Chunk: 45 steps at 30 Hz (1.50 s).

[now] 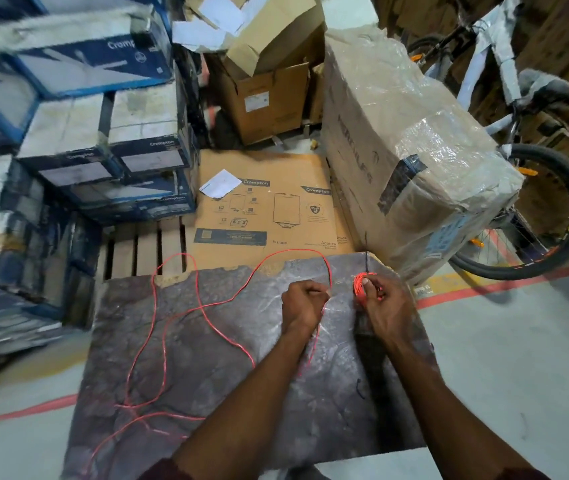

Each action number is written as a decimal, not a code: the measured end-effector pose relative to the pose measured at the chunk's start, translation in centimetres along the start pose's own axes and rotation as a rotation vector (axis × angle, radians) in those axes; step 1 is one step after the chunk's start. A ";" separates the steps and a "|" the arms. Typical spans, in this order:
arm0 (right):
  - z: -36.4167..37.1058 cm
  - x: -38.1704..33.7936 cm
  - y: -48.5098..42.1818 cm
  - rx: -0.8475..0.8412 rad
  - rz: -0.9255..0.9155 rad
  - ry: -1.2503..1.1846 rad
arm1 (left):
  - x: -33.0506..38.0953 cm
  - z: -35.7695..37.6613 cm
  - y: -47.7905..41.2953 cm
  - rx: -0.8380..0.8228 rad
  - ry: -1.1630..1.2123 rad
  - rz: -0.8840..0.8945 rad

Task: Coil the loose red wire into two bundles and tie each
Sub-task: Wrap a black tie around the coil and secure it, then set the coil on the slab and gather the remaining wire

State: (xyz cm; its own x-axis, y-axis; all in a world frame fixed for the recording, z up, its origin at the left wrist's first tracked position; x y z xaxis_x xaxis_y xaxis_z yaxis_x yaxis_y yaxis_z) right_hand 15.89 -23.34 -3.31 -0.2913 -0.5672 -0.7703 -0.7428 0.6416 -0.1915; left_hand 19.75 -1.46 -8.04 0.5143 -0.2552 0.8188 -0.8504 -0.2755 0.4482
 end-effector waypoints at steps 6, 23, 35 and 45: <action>3.0 -6.6 5.7 -0.069 -0.035 -0.092 | -1.1 -8.3 1.4 0.029 0.057 0.053; 12.7 -22.5 24.0 -0.335 -0.547 -0.029 | -9.3 -37.2 2.0 0.293 0.208 0.209; 18.8 -23.4 31.6 -0.539 -0.838 0.194 | -15.2 -43.3 2.3 0.213 -0.268 0.306; 19.8 -22.2 36.5 -0.618 -0.916 0.338 | -17.7 -39.0 4.5 0.181 -0.948 0.710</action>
State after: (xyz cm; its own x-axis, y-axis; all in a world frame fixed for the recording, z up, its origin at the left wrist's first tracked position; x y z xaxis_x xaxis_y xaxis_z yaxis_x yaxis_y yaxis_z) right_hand 7.22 22.90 -5.21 0.4320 -0.8584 -0.2767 -0.9001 -0.3910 -0.1922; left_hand 2.51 37.99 -6.52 -0.1220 -0.9634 0.2388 -0.9886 0.0964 -0.1160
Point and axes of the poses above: each hand's wrist, its own y-axis away from the middle knuckle, its own z-axis out of the palm, x = y × z, the point moved 9 cm from there along -y, towards the middle knuckle, and after that the axes turned 13 degrees about x, right-handed, at the moved point
